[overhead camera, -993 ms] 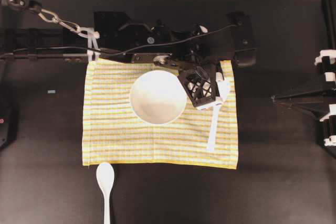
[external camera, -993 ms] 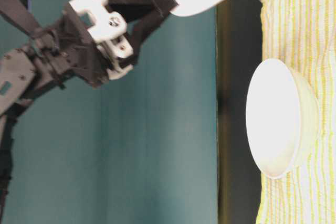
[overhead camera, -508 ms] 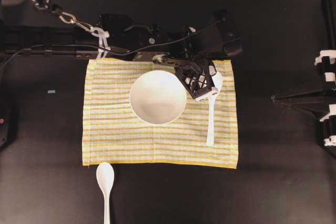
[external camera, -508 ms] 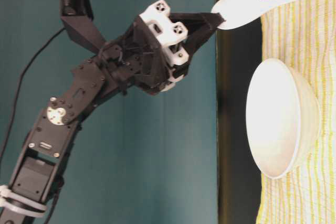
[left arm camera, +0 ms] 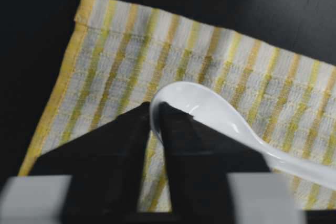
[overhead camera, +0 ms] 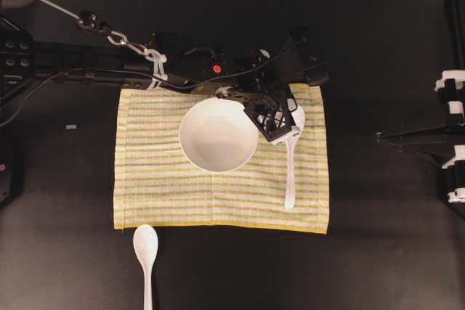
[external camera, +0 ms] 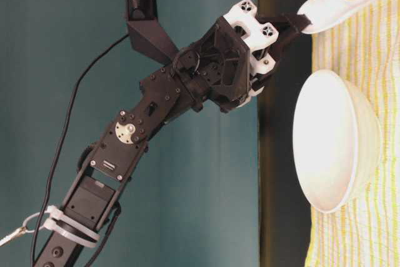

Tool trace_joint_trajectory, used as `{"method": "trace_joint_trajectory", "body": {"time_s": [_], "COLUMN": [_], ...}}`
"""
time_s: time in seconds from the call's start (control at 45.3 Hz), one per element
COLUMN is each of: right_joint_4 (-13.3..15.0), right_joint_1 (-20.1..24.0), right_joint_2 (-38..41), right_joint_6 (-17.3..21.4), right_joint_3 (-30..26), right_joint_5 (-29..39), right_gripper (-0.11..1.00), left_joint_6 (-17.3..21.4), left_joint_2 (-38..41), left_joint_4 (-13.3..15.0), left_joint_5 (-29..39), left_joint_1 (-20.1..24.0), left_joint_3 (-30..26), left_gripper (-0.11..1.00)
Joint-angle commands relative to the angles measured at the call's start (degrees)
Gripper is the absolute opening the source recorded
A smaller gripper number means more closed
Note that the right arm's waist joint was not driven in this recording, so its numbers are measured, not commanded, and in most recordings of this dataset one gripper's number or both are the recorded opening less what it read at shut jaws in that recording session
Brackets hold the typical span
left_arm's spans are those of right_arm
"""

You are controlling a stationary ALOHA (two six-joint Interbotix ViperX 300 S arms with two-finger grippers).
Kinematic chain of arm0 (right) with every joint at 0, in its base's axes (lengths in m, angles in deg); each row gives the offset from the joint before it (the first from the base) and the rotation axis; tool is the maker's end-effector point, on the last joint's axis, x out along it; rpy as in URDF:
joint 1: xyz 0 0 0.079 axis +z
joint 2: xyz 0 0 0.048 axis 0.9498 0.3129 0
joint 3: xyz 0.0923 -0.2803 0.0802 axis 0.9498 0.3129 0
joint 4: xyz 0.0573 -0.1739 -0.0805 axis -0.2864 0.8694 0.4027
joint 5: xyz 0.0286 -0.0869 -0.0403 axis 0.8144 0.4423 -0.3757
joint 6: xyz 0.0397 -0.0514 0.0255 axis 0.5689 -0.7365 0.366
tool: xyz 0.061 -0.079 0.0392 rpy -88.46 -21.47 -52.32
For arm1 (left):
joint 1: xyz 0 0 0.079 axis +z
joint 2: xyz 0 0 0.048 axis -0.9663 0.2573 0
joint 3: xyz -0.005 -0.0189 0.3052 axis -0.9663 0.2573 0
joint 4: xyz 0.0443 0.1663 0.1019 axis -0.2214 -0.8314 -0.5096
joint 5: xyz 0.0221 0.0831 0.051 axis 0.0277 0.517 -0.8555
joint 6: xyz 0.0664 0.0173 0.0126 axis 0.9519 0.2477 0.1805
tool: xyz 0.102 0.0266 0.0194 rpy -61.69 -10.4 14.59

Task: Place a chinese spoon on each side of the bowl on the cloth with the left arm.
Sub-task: 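Carry the spoon up and lay it right of the bowl, then open the left gripper and move it to the left spoon, then lower the left gripper and grasp the left white spoon's bowl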

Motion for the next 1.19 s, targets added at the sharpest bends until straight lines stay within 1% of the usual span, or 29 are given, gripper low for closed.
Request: {"method": "trace_joint_trajectory", "body": {"time_s": [0.0,0.066,0.132,0.177,0.243,0.287,0.375,0.486,0.574,0.64,0.751,0.817,0.883,0.905,1.06,1.17], "right_joint_4": [-0.1,-0.1,0.0,-0.1,-0.1,0.0,-0.1,0.0,-0.2,-0.6,-0.7,-0.7,-0.7,-0.7,-0.7,-0.7], "right_joint_1": [0.0,0.0,0.0,0.0,0.0,0.0,0.0,0.0,0.0,0.0,0.0,0.0,0.1,0.0,0.0,0.0], "right_joint_2": [0.3,0.3,0.3,0.3,0.2,0.1,-0.2,-0.5,-1.1,-1.5,-2.0,-2.0,-2.1,-2.1,-2.0,-2.0], "right_joint_6": [-0.1,-0.1,-0.1,-0.1,-0.1,-0.1,-0.1,-0.1,0.0,0.0,0.0,0.0,-0.1,-0.1,-0.1,-0.1], "right_joint_3": [-0.3,-0.2,-0.2,-0.2,-0.2,-0.2,-0.2,-0.2,-0.1,-0.1,-0.1,0.0,0.1,0.1,0.1,0.1], "right_joint_5": [-0.3,-0.3,-0.3,-0.3,-0.3,-0.3,-0.3,0.4,1.3,2.0,2.4,2.3,2.0,2.0,1.6,1.6], "right_gripper": [0.00,0.00,0.00,0.00,0.00,0.00,0.00,0.00,0.00,0.00,0.00,0.00,0.00,0.00,0.00,0.00], "left_joint_6": [-0.4,-0.5,-0.5,-0.6,-0.4,-0.2,0.1,0.1,0.0,-0.9,-2.3,-4.4,-7.3,-8.3,-13.9,-16.3], "left_joint_2": [-0.4,-0.5,-0.5,-0.5,-0.6,-0.8,-2.5,-6.8,-11.9,-16.5,-24.8,-29.3,-32.7,-33.9,-39.6,-43.2], "left_joint_4": [-0.3,-0.3,-0.3,-0.2,-0.3,-0.3,-0.3,-0.3,-0.3,-0.3,-0.3,-0.2,-0.3,-0.2,-0.3,-0.3], "left_joint_5": [-0.6,-0.6,-0.7,-0.9,-1.2,-1.4,-1.7,-1.1,0.1,1.1,1.6,1.3,0.8,0.2,-4.3,-8.4], "left_joint_1": [-0.3,-0.4,-0.4,-0.6,-0.8,-1.0,-1.5,-2.8,-4.7,-6.4,-9.9,-12.0,-13.8,-14.5,-18.5,-20.4], "left_joint_3": [0.3,0.6,0.8,0.8,0.6,0.5,0.2,0.8,3.0,5.9,13.6,18.9,24.5,27.0,38.8,44.8], "left_gripper": [0.20,0.37,0.59,0.71,0.85,0.89,0.89,0.88,0.88,0.88,0.88,0.88,0.88,0.88,0.88,0.88]}}
